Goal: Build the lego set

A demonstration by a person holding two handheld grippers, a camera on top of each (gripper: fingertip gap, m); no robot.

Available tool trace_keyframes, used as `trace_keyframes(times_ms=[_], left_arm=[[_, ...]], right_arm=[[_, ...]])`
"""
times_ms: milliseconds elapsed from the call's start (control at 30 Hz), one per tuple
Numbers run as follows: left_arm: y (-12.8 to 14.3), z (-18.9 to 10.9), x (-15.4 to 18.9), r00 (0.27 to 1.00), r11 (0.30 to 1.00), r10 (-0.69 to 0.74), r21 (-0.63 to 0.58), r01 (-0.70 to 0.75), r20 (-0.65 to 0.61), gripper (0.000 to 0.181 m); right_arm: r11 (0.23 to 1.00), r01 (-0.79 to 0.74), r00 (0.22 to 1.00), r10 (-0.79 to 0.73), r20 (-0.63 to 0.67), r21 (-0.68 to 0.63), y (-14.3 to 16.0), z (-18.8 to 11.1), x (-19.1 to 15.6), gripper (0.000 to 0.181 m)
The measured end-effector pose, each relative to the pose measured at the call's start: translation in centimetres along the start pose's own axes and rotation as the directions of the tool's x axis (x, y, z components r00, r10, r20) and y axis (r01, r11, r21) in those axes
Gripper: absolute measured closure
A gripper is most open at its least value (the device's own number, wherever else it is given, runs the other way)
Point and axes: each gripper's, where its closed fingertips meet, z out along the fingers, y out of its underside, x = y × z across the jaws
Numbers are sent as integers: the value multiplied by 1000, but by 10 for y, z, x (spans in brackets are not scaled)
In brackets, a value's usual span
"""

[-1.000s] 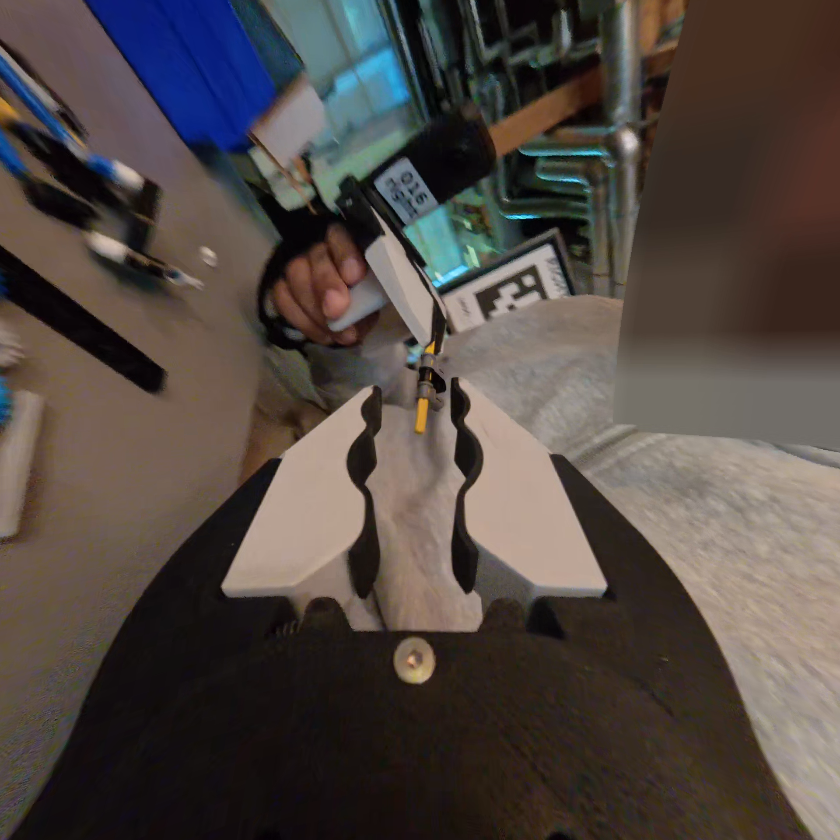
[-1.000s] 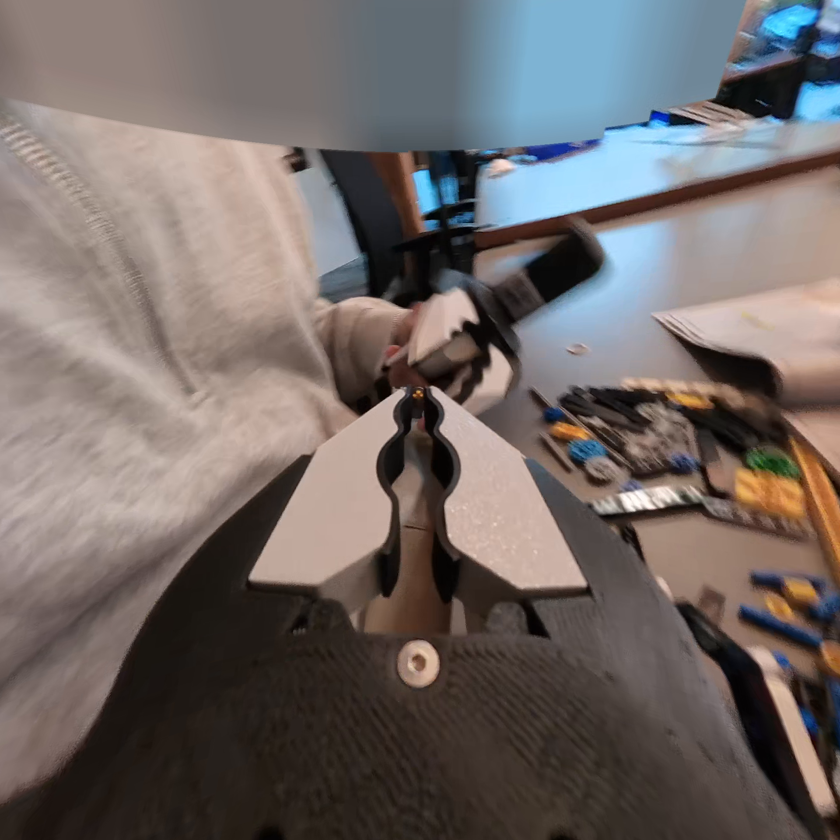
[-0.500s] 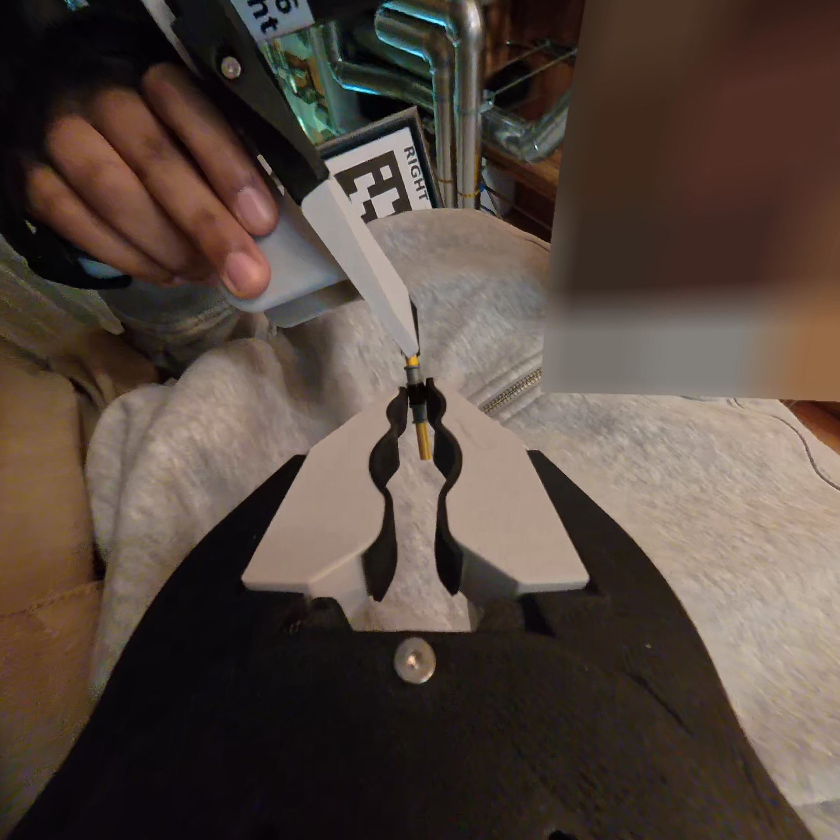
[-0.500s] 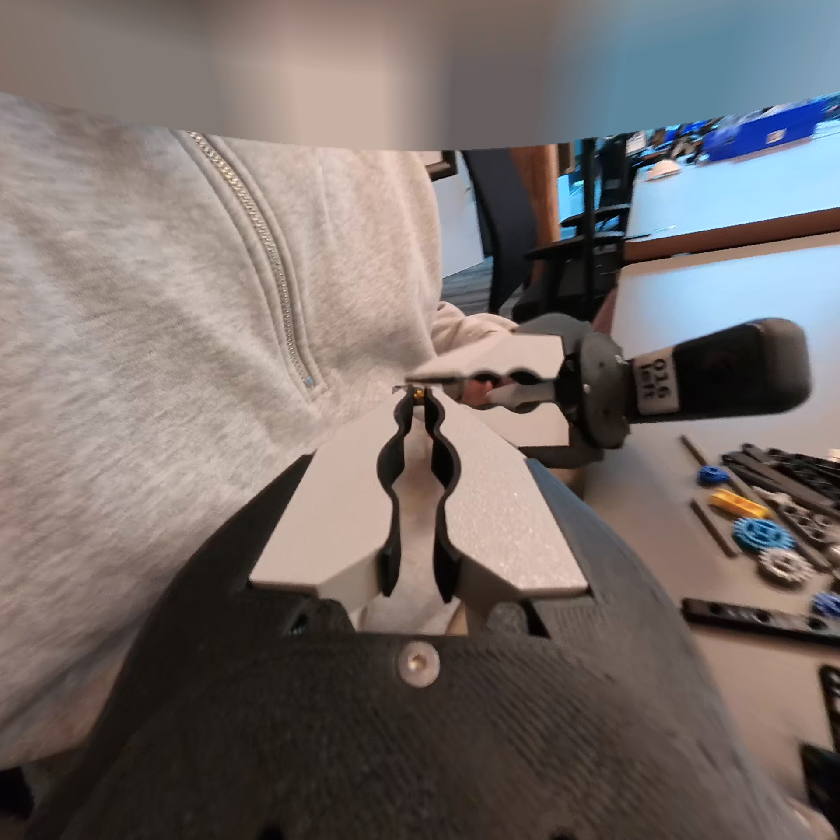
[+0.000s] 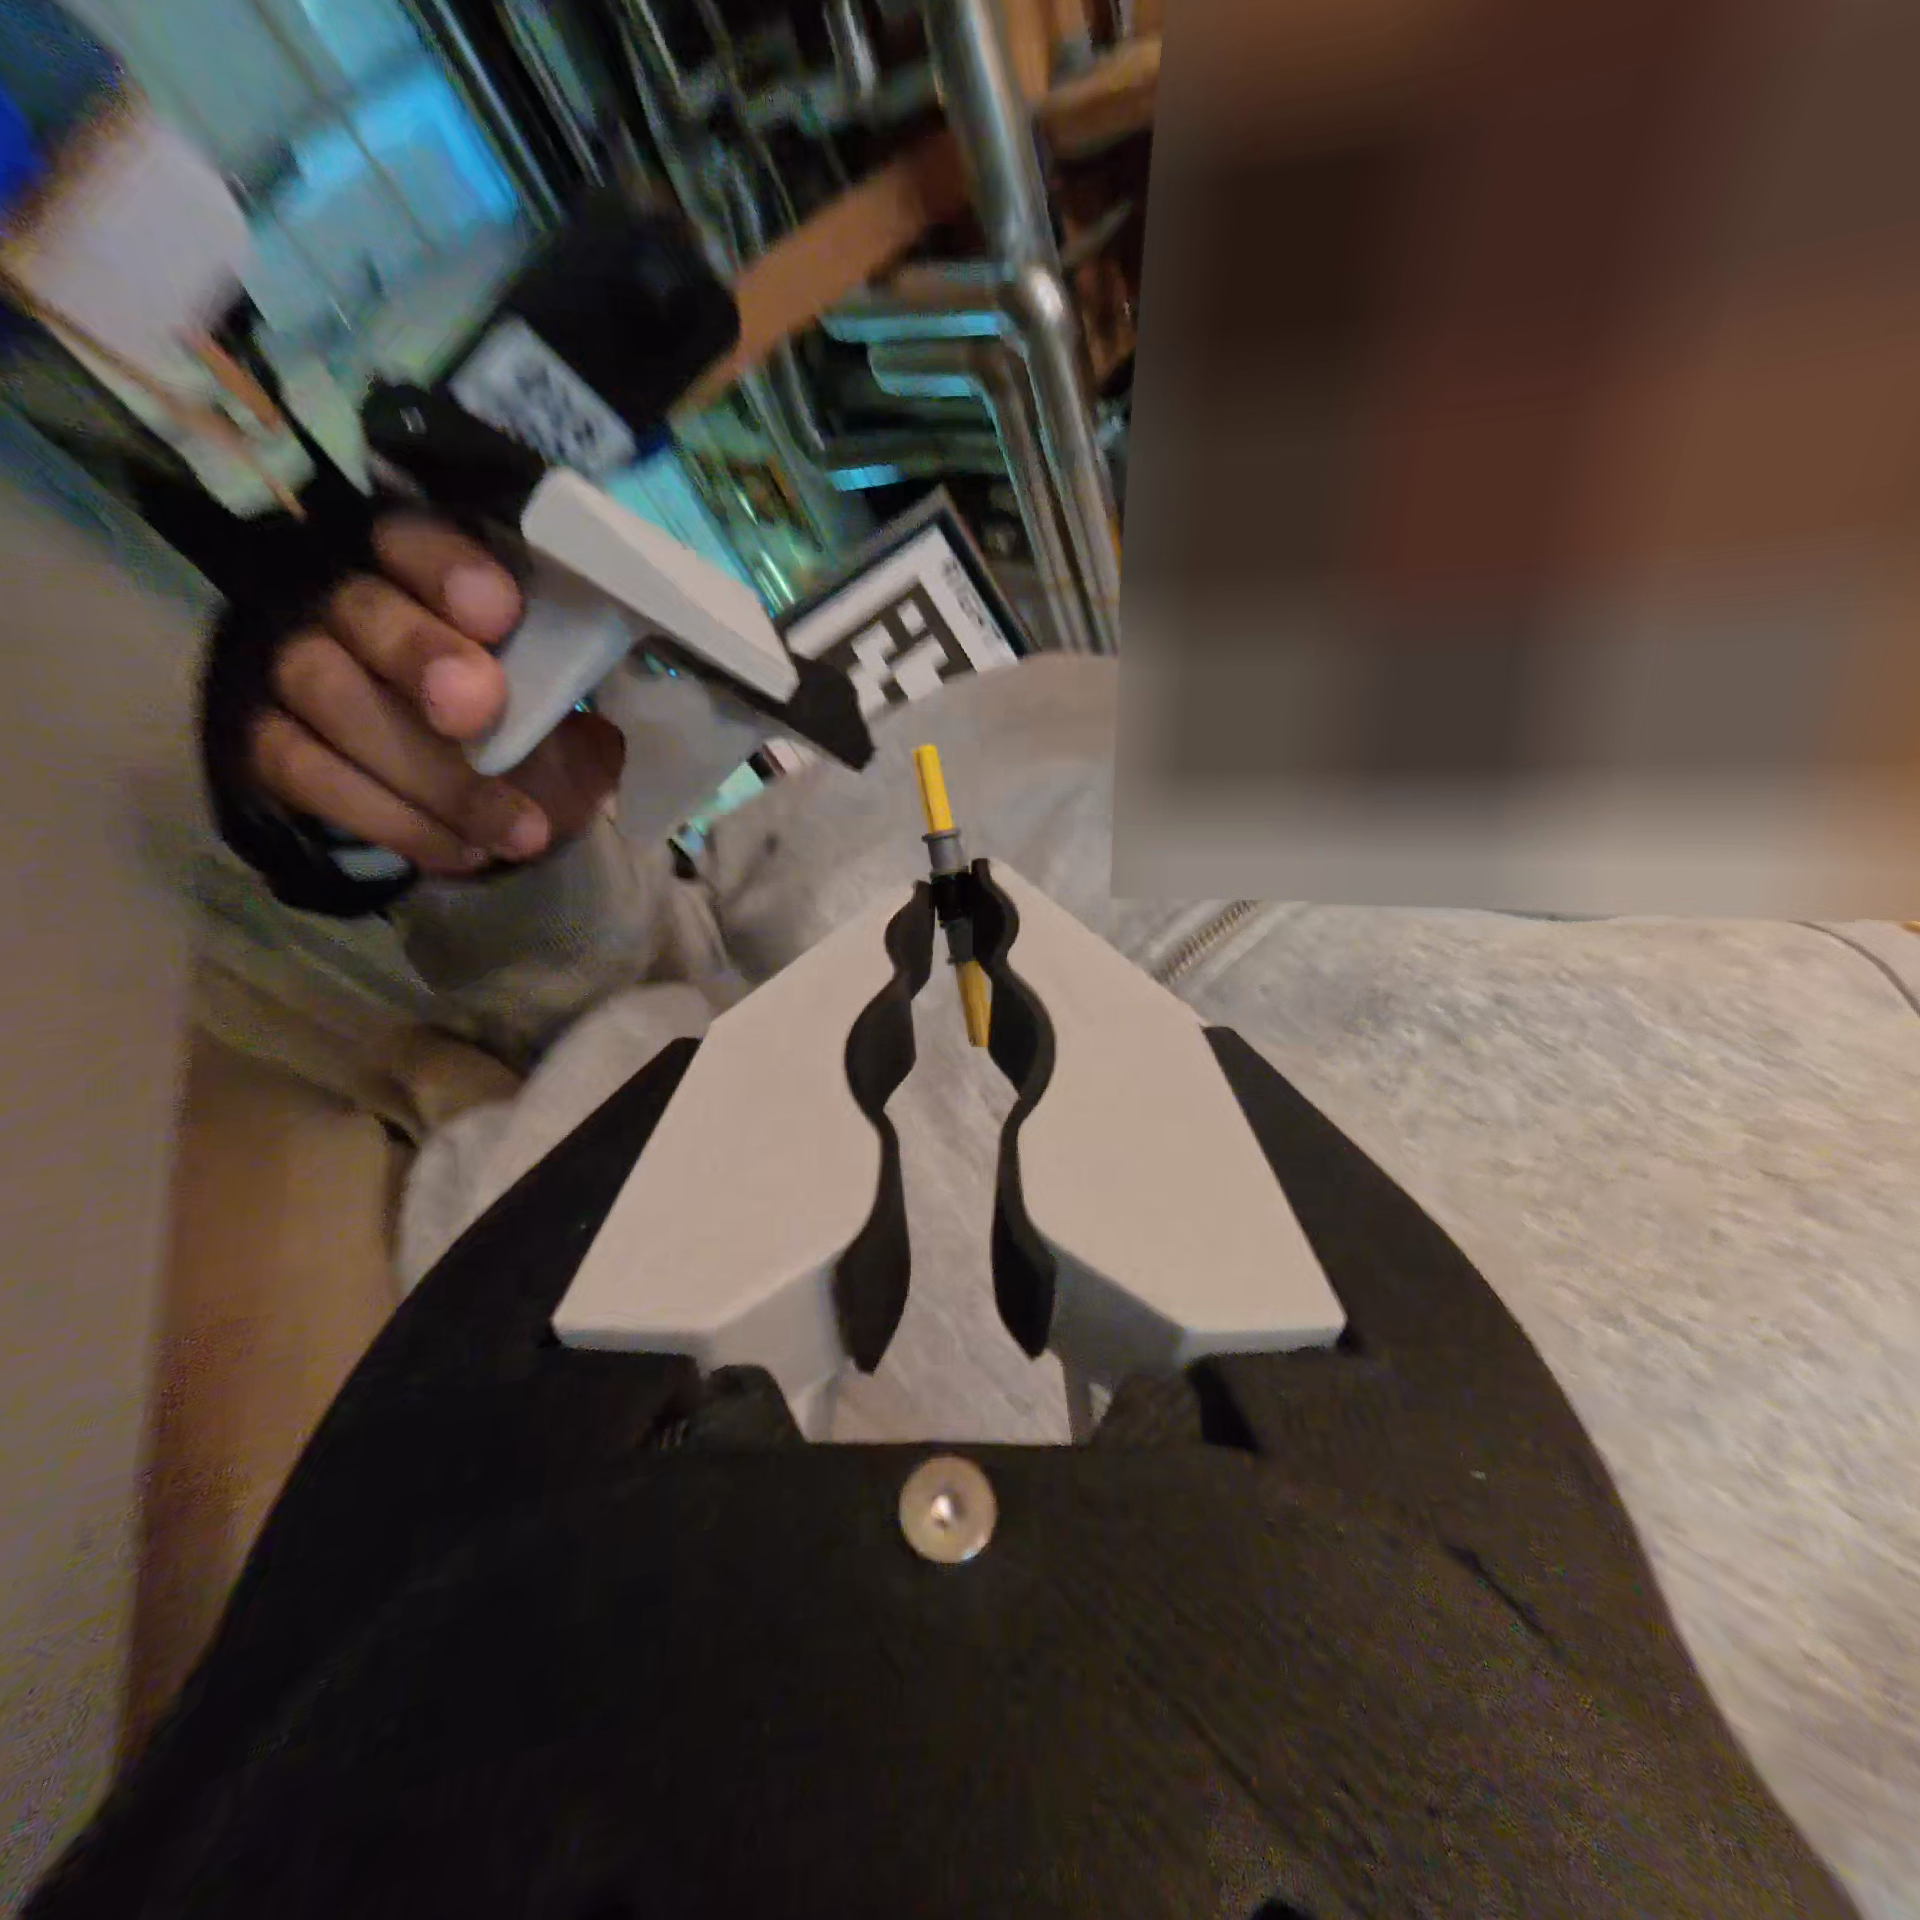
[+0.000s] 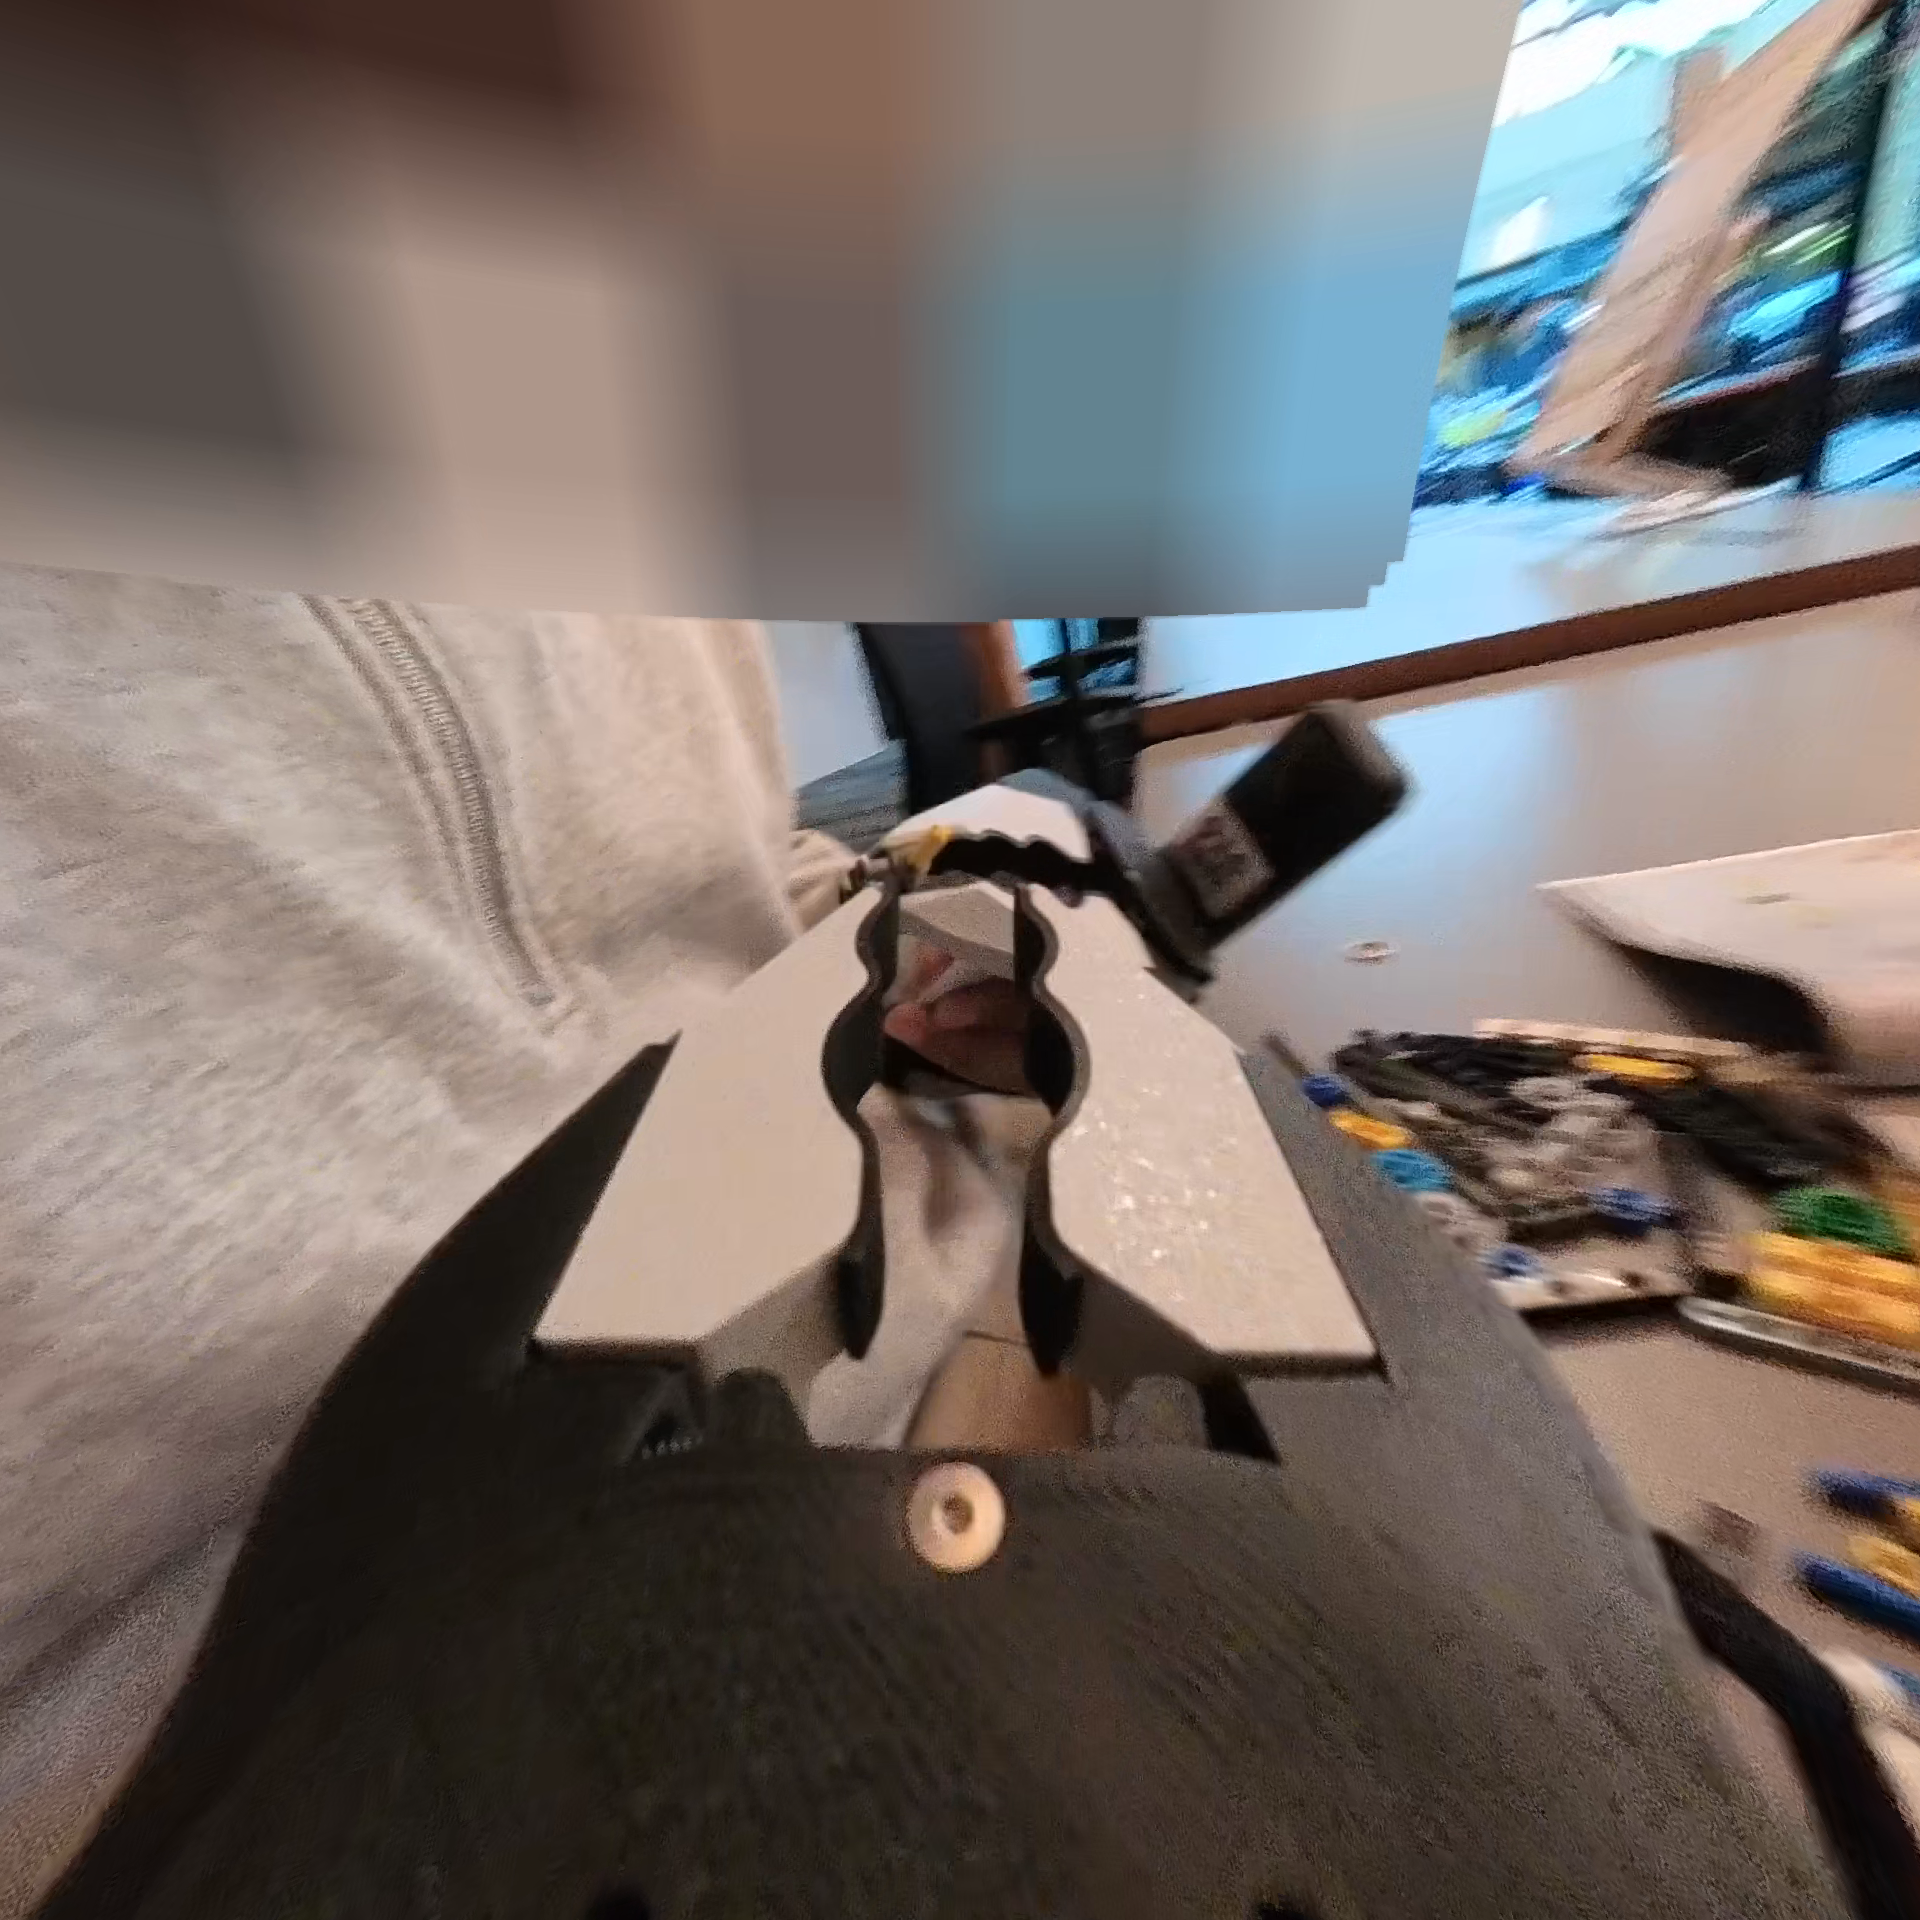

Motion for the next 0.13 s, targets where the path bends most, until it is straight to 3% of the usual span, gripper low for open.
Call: trace_keyframes(times_ms=[133], left_arm=[[-40, -25, -3, 948, 943, 239, 182, -278, 209, 174]], right_arm=[[996, 90, 975, -82, -206, 27, -9, -18, 27, 162]])
